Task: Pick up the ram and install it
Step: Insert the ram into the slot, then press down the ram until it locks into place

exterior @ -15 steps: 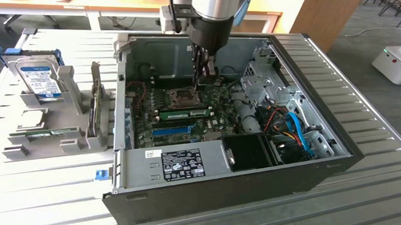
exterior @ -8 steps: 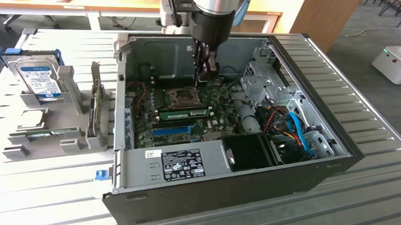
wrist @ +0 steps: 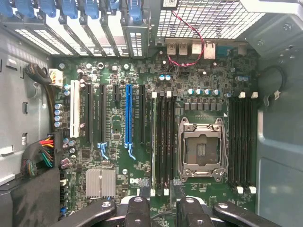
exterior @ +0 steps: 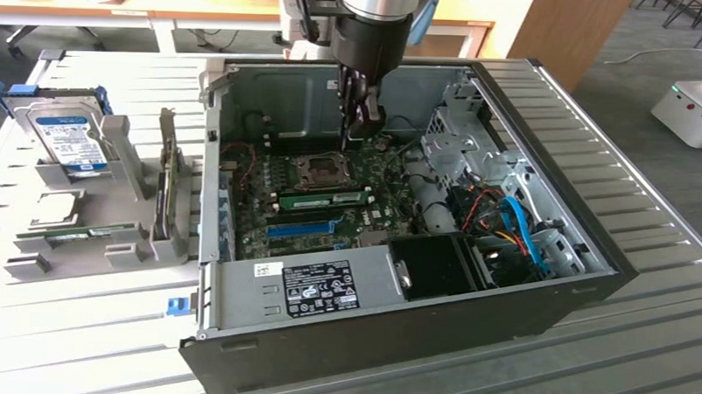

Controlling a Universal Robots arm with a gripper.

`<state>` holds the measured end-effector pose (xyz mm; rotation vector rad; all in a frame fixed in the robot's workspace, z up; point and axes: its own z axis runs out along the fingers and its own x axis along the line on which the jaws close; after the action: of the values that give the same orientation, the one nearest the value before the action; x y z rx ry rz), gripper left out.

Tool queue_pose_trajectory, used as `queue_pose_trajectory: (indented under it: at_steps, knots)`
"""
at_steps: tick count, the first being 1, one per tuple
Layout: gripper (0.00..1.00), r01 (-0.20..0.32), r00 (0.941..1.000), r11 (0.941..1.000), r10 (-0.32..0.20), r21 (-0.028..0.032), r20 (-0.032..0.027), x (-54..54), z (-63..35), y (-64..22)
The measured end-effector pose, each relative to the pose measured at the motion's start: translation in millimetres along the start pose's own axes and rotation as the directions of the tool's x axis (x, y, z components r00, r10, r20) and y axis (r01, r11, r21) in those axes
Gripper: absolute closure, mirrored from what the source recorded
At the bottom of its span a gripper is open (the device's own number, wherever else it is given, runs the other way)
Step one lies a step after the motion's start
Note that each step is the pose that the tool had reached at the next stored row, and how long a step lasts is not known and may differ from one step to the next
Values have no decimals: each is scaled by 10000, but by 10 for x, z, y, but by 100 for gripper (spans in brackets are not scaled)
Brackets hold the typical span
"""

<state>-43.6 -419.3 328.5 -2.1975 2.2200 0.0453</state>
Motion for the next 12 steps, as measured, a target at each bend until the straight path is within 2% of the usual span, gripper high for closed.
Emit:
queue_pose_trajectory:
  at_steps: [12]
  knots:
    - [69,0,10000,10000,0,-1,-1,-2,-59,1]
